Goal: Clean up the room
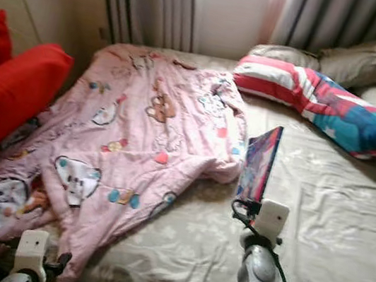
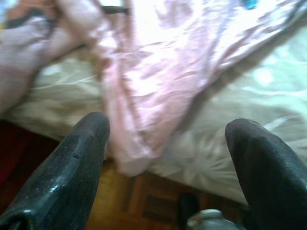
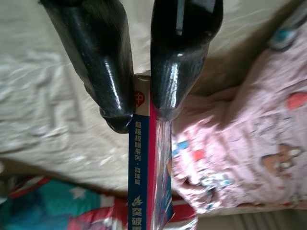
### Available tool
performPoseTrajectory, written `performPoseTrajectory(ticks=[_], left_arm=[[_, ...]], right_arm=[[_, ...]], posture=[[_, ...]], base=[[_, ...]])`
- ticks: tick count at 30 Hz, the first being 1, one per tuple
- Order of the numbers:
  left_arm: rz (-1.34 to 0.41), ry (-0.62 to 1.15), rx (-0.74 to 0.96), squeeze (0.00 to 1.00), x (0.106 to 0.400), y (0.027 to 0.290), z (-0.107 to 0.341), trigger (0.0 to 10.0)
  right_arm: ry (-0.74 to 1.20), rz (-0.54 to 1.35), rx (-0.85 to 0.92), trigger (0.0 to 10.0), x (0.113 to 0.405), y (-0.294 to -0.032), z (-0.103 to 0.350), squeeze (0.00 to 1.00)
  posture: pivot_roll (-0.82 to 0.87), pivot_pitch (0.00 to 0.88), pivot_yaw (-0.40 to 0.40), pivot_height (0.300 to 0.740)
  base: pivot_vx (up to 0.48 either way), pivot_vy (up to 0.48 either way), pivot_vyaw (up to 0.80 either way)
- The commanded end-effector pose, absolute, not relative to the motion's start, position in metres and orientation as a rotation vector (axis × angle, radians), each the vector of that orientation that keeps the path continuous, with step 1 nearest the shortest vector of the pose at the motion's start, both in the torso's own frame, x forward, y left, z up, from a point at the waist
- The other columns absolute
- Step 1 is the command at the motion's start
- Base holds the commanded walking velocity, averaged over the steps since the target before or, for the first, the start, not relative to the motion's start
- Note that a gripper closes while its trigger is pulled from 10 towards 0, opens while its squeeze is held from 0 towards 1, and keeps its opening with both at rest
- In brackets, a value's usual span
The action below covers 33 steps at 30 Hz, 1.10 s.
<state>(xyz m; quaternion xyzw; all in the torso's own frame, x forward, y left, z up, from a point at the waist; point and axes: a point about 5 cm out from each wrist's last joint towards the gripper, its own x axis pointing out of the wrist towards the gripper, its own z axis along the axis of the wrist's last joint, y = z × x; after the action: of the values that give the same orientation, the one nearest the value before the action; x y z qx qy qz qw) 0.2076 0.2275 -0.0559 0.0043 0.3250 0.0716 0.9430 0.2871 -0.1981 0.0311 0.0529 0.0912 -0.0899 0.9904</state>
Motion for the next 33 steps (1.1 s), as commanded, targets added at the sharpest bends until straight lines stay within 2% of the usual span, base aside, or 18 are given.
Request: performPoseTrajectory(ticks=[1, 10, 15, 28, 33], left_arm=[[0.158, 0.694, 0.020, 0.00, 0.2008, 0.2337, -0.0590, 10.0], [0.159, 0.692, 0.018, 0.00, 0.2009, 0.2329, -0.0591, 10.0], [0.160, 0.694, 0.017, 0.00, 0.2003, 0.2330, -0.0594, 10.0], [0.153, 0.696, 0.012, 0.00, 0.2000, 0.2301, -0.0604, 10.0], [0.160, 0.709, 0.005, 0.00, 0.1986, 0.2302, -0.0617, 10.0]], right_arm=[[0.133, -0.150, 0.115, 10.0, 0.2942, -0.1896, 0.0405, 0.00], [0.133, -0.157, 0.127, 10.0, 0.2953, -0.1893, 0.0411, 0.00], [0.133, -0.157, 0.128, 10.0, 0.2955, -0.1890, 0.0412, 0.00], [0.136, -0.143, 0.117, 10.0, 0.2956, -0.1886, 0.0413, 0.00], [0.148, -0.110, 0.111, 10.0, 0.2956, -0.1864, 0.0395, 0.00]], posture=[[-0.02, 0.001, 0.017, 0.740], [-0.01, 0.005, 0.018, 0.740], [-0.01, 0.006, 0.019, 0.740], [-0.02, 0.010, 0.016, 0.740], [-0.02, 0.011, 0.015, 0.740]], base=[[0.000, -0.428, 0.00], [0.000, -0.428, 0.00], [0.000, -0.428, -0.58], [0.000, -0.427, 0.00], [0.000, -0.070, 0.00]])
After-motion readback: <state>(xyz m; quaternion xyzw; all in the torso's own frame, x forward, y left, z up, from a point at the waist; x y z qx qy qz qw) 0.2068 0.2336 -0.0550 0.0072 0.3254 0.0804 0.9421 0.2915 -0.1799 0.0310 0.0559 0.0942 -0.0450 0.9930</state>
